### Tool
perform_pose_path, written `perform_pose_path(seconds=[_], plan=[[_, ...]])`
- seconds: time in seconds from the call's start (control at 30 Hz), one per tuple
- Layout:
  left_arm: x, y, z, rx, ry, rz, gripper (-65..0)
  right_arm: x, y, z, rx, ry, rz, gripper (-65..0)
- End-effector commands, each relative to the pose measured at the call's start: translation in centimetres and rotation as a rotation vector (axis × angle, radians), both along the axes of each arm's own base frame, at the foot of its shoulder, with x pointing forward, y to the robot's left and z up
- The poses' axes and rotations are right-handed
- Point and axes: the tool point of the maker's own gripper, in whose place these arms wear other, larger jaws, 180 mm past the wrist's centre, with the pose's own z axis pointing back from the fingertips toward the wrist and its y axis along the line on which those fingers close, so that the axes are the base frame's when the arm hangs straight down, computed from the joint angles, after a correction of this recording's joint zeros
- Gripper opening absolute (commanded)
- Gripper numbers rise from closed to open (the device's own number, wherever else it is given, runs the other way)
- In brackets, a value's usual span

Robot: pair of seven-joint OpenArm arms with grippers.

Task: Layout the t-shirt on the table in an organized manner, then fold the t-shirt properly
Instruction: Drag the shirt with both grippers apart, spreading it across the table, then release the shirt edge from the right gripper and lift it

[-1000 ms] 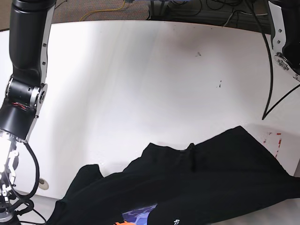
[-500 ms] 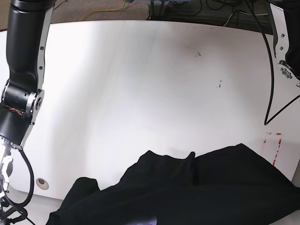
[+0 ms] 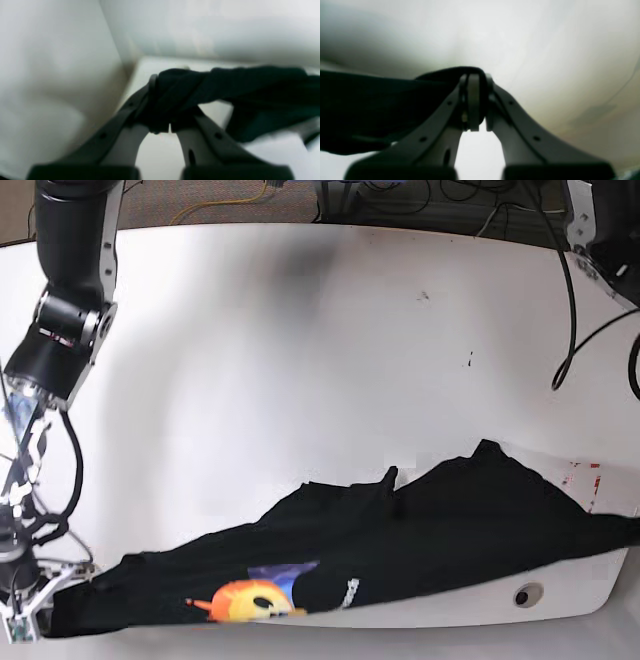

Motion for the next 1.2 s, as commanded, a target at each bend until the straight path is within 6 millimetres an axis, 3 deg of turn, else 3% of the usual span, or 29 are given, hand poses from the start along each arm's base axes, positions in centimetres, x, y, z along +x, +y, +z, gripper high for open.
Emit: perform_pose_path(seconds=[0.0, 0.2, 0.47, 0.63, 0.8, 1.17], plan=[[-1.3, 0.5, 0.6, 0.014, -0.034, 0.014, -65.0, -1.8, -0.2, 0.3, -0.031, -0.038, -0.007, -65.0], [-5.4, 0.3, -5.5, -0.022, 0.127, 0.003, -65.0, -7.0, 0.3, -8.6, -0.018, 0.114, -0.025, -65.0], [-11.0, 1.2, -11.7, -0.07, 0.319, 0.058, -65.0, -12.9, 0.0, -16.9, 0.051, 0.293, -0.059, -65.0], [-14.3, 1.7, -14.3, -0.076, 0.427, 0.085, -65.0, -16.2, -0.6, -20.5, 0.085, 0.386, -0.085, -65.0], [-16.6, 1.8, -15.6, -0.019, 0.509, 0.048, -65.0, -18.9, -1.1, -23.0, 0.103, 0.464, -0.105, -65.0], [-19.2, 2.5, -17.3, 0.128, 0.655, 0.009, -65.0, -23.3, -0.1, -27.3, 0.143, 0.596, -0.114, -65.0]])
